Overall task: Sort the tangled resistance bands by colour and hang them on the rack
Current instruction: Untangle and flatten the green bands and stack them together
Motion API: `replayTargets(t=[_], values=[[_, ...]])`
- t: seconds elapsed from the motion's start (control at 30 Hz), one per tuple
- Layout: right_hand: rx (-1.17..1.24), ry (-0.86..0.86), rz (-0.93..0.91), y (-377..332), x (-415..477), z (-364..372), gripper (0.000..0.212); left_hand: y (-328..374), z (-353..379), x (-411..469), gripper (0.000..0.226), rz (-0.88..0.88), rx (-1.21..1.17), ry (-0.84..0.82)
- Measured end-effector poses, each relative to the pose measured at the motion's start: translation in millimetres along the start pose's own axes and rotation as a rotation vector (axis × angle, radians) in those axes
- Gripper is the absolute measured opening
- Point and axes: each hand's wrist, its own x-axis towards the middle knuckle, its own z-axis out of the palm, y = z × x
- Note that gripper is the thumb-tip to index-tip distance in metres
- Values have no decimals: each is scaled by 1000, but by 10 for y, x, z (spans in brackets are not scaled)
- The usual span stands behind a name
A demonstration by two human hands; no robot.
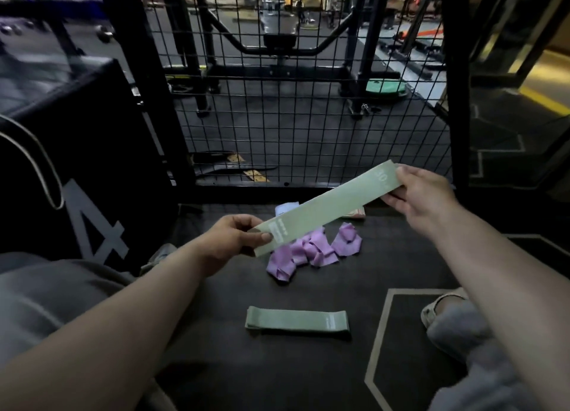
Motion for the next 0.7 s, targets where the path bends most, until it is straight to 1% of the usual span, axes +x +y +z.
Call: replayTargets(t=[0.1,0.17,0.23,0.27,0.33,0.43,0.57,0.6,0.63,0.67,0.7], values=[[24,-8,-21,-31,-79,-48,8,70,2,-82,15,32,-115,63],[-3,-8,-10,-36,-141,-88,15,98,8,-115,17,50,-149,143],[-106,-14,13,11,-224,-132,18,111,-5,-130,16,77,-191,231],[-188,-27,24,41,-289,-155,17,124,-1,-154,14,101,-208,241],[-392,-84,63,132,-404,-201,17,139,16,-167,10,146,-250,215],[-727,-231,166,335,-528,-283,15,150,84,-211,10,151,-315,202],[-1120,-465,226,523,-682,-312,16,178,304,-288,6,180,-329,79],[-1216,-515,198,544,-715,-285,17,178,374,-314,7,181,-320,50],[-1289,-548,128,546,-739,-240,18,165,436,-329,8,176,-301,26],[-1310,-555,35,537,-771,-177,18,153,494,-345,9,170,-262,-3],[-1272,-545,-61,525,-795,-104,20,146,541,-363,10,172,-205,-33]])
